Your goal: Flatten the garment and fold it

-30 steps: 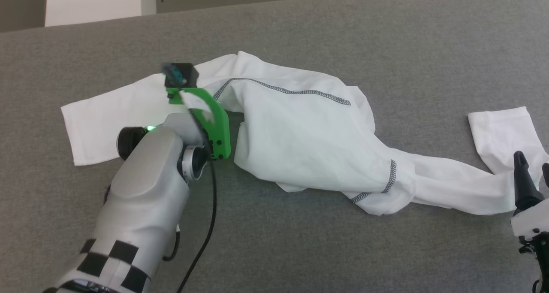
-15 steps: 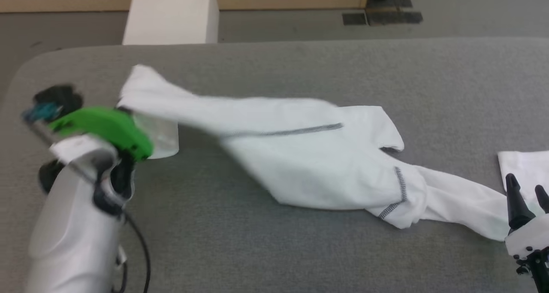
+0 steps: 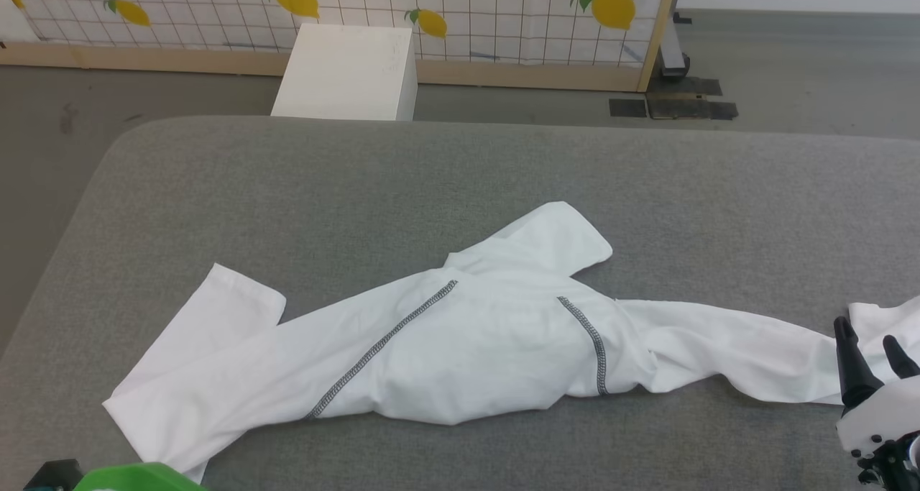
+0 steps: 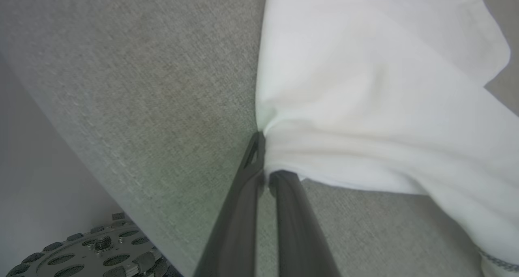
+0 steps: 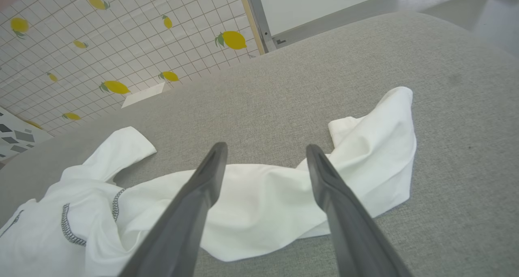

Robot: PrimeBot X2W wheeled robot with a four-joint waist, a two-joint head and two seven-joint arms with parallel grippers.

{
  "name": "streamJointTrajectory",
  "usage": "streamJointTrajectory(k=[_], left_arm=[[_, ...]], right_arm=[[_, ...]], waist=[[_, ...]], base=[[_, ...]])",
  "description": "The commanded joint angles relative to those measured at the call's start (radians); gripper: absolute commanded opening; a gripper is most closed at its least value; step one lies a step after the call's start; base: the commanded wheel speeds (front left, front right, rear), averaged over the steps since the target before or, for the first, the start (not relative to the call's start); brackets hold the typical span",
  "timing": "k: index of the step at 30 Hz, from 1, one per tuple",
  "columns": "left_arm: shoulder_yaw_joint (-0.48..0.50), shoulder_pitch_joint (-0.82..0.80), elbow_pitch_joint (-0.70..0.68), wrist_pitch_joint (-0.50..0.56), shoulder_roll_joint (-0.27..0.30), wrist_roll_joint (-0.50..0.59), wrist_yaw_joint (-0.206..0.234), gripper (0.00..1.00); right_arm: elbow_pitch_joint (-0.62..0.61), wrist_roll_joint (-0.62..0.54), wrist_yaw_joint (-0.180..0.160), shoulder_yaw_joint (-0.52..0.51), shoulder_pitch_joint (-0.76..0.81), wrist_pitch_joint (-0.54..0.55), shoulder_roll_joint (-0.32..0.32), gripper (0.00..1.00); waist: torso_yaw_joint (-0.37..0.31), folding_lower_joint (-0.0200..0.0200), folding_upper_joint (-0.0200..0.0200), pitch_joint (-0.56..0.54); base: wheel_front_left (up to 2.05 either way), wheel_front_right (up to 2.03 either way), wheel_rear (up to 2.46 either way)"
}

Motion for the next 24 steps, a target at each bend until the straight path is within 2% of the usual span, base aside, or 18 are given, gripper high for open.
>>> streamJointTrajectory(k=[1,2,7,12,16,20,24], left_arm=[[0.003,0.000,-0.007,-0.008,-0.011,-0.010,-0.014,0.58],[0.008,-0.006,-0.021,-0.021,-0.019,-0.018,-0.029,1.00],[-0.008,-0.052,-0.129,-0.103,0.021,0.032,-0.109,1.00],[-0.075,-0.087,-0.261,-0.283,0.083,0.208,-0.172,1.00],[-0.143,-0.089,-0.280,-0.393,0.079,0.311,-0.200,1.00],[-0.191,-0.087,-0.257,-0.419,0.057,0.352,-0.206,1.00],[-0.210,-0.099,-0.235,-0.432,0.031,0.357,-0.213,1.00]], right_arm=[[0.002,-0.008,-0.001,-0.001,0.016,0.000,0.000,1.00],[0.003,-0.007,-0.001,0.000,0.019,0.001,0.000,1.00],[-0.015,-0.018,-0.001,0.028,0.025,0.012,0.000,1.00],[-0.064,-0.042,-0.001,0.116,0.019,0.062,0.000,1.00],[-0.108,-0.070,-0.001,0.259,0.005,0.162,-0.008,1.00],[-0.122,-0.084,-0.001,0.398,-0.029,0.284,-0.063,1.00],[-0.112,-0.110,-0.001,0.485,-0.085,0.370,-0.112,1.00]], waist=[[0.006,0.0000,0.0088,-0.010],[0.010,0.0000,0.0088,-0.014],[0.019,0.0000,0.0088,-0.019],[0.024,0.0000,0.0088,-0.002],[0.023,0.0000,0.0088,0.022],[0.023,0.0000,0.0088,0.050],[0.029,0.0000,0.0088,0.080]], base=[[0.00,0.00,0.00],[0.00,0.00,0.00],[0.00,0.00,0.00],[0.00,0.00,0.00],[0.00,0.00,0.00],[0.00,0.00,0.00],[0.00,0.00,0.00]])
